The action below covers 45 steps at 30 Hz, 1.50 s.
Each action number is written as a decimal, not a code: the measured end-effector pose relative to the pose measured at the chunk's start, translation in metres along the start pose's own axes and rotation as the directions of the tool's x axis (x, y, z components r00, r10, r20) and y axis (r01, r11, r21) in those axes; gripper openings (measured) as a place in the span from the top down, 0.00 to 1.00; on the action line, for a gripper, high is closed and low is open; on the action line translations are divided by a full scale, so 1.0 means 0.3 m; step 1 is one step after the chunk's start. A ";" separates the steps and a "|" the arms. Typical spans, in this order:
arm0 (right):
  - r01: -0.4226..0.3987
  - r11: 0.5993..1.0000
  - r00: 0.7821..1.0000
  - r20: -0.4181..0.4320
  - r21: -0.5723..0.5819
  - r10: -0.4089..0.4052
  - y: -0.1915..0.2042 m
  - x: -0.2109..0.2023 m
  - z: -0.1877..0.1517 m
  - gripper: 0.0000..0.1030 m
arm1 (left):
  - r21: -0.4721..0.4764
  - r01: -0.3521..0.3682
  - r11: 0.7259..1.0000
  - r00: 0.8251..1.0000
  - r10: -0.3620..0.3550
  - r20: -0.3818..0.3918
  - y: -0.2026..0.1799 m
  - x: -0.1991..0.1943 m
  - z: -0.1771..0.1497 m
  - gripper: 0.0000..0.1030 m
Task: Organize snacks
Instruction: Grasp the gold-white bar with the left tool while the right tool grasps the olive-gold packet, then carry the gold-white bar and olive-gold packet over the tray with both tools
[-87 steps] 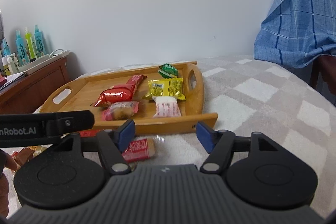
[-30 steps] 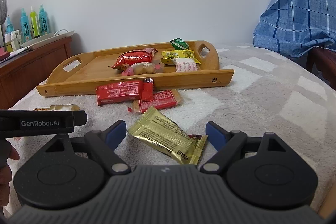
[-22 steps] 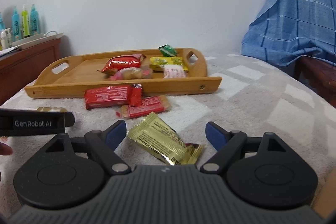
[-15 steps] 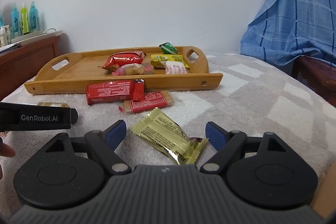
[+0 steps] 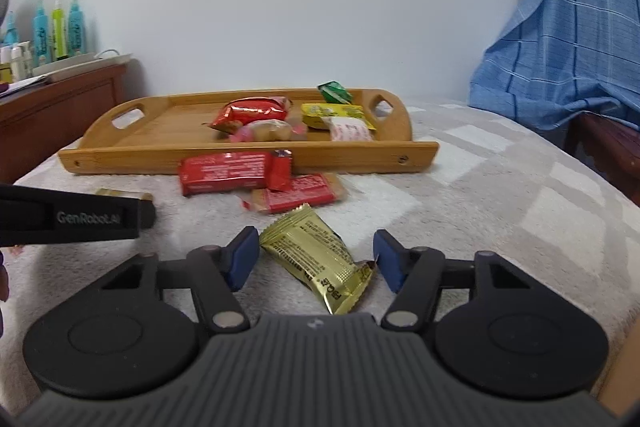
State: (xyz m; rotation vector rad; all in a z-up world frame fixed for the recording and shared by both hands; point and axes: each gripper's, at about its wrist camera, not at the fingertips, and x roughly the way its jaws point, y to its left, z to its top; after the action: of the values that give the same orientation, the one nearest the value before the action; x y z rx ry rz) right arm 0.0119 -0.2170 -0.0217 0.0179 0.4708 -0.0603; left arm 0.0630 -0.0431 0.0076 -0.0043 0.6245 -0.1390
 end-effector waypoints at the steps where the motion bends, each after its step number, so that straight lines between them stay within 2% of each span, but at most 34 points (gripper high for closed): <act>1: -0.005 1.000 1.000 0.003 -0.003 0.005 0.002 -0.003 0.000 0.42 | -0.003 0.007 1.000 1.000 -0.007 0.000 -0.002 -0.003 0.001 0.50; 4: -0.006 1.000 1.000 0.028 -0.027 0.006 0.012 -0.014 0.001 0.69 | -0.006 0.018 1.000 1.000 -0.018 0.004 -0.008 -0.015 0.003 0.50; 7: -0.012 0.999 0.999 0.034 -0.045 0.013 0.021 -0.018 0.001 0.70 | 0.003 0.020 1.000 1.000 -0.020 0.014 -0.016 -0.025 0.006 0.50; 14: -0.035 0.999 0.999 0.031 -0.002 0.035 -0.002 -0.024 0.005 0.72 | 0.003 0.027 1.000 1.000 -0.027 0.016 -0.018 -0.038 0.009 0.50; 15: -0.037 0.999 0.999 0.032 0.001 0.037 -0.005 -0.025 0.005 0.71 | 0.004 0.027 1.000 0.999 -0.028 0.016 -0.019 -0.039 0.009 0.50; 17: -0.047 0.999 0.998 0.033 0.003 0.047 -0.008 -0.026 0.005 0.51 | 0.004 0.028 1.000 0.999 -0.028 0.018 -0.020 -0.044 0.008 0.50; 20: -0.075 0.997 0.997 0.026 0.022 0.074 -0.019 -0.024 0.009 0.32 | 0.008 0.026 1.000 0.999 -0.026 0.019 -0.021 -0.049 0.008 0.50; 25: -0.021 0.997 1.000 -0.007 0.069 0.021 -0.047 -0.005 0.011 0.22 | 0.017 0.020 1.000 1.000 -0.020 0.020 -0.021 -0.055 0.008 0.50; 30: -0.013 0.992 1.000 -0.025 0.122 0.016 -0.078 0.008 0.011 0.21 | 0.014 0.019 1.000 1.000 -0.020 0.017 -0.021 -0.056 0.008 0.50; 31: -0.015 0.993 0.999 -0.027 0.119 0.019 -0.076 0.009 0.011 0.30 | 0.015 0.021 1.000 1.000 -0.021 0.015 -0.021 -0.055 0.008 0.50; 32: -0.019 0.993 0.999 -0.026 0.115 0.022 -0.073 0.008 0.010 0.45 | 0.016 0.023 1.000 1.000 -0.023 0.013 -0.022 -0.055 0.008 0.50; 33: -0.025 0.993 0.999 -0.020 0.112 0.027 -0.070 0.004 0.010 0.54 | 0.016 0.026 1.000 1.000 -0.026 0.010 -0.024 -0.055 0.008 0.50; 34: -0.035 0.994 0.999 -0.012 0.108 0.037 -0.068 -0.001 0.010 0.71 | 0.018 0.029 0.999 1.000 -0.029 0.005 -0.025 -0.053 0.008 0.50; 45: -0.047 0.993 0.999 0.019 0.111 0.045 -0.064 -0.018 0.013 0.72 | 0.032 0.048 0.998 0.999 -0.048 0.013 -0.041 -0.063 0.016 0.51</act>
State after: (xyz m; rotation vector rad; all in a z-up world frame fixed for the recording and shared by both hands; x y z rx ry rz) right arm 0.0076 -0.2359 -0.0158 0.1380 0.4495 -0.0415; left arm 0.0491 -0.0529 0.0229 0.0104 0.6087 -0.1952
